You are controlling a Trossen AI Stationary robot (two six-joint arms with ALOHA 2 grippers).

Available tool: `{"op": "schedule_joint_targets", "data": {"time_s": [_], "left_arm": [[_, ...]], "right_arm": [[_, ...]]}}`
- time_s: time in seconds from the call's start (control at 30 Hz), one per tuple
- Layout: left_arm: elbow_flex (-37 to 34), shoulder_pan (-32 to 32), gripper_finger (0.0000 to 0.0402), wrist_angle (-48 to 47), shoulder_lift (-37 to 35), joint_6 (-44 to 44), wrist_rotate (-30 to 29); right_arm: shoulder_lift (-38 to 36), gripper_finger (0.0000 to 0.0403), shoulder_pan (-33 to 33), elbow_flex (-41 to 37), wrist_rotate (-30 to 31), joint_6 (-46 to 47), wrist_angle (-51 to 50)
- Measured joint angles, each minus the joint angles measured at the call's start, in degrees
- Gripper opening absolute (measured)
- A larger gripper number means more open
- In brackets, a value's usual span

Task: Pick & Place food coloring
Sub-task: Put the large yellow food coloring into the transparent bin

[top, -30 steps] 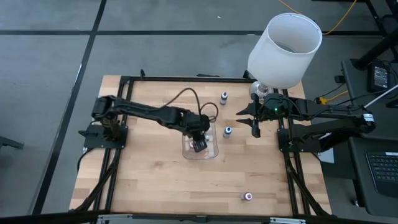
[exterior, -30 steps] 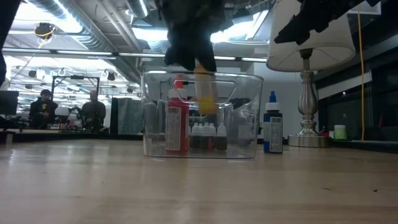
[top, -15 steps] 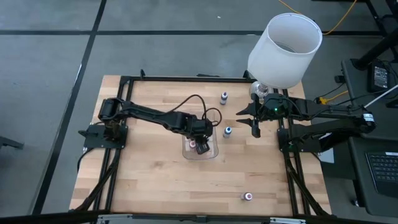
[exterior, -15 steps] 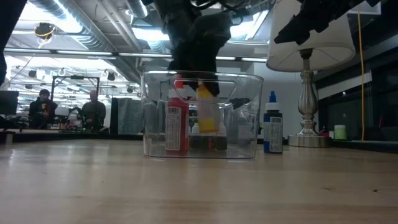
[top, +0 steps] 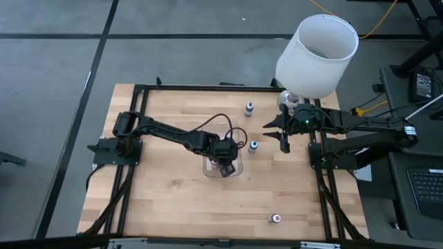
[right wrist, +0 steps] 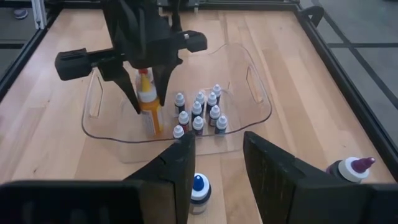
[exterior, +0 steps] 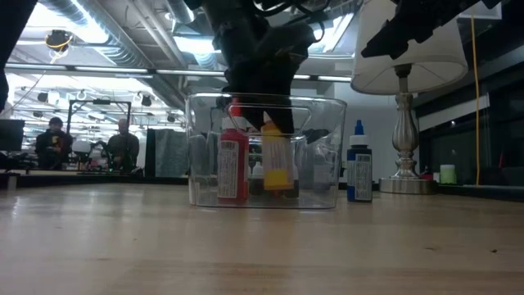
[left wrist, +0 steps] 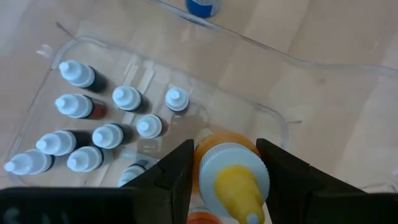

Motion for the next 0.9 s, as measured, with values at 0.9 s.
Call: {"op": "schedule_joint_targets", "data": {"time_s": [0.9], "left_arm": [[0.28,1.54,0.0150,1.87,2.86,2.70,-0.35]], "right_arm": [[0.02,0.0138,-0.01,0.00,-0.02,0.00,0.01]]}}
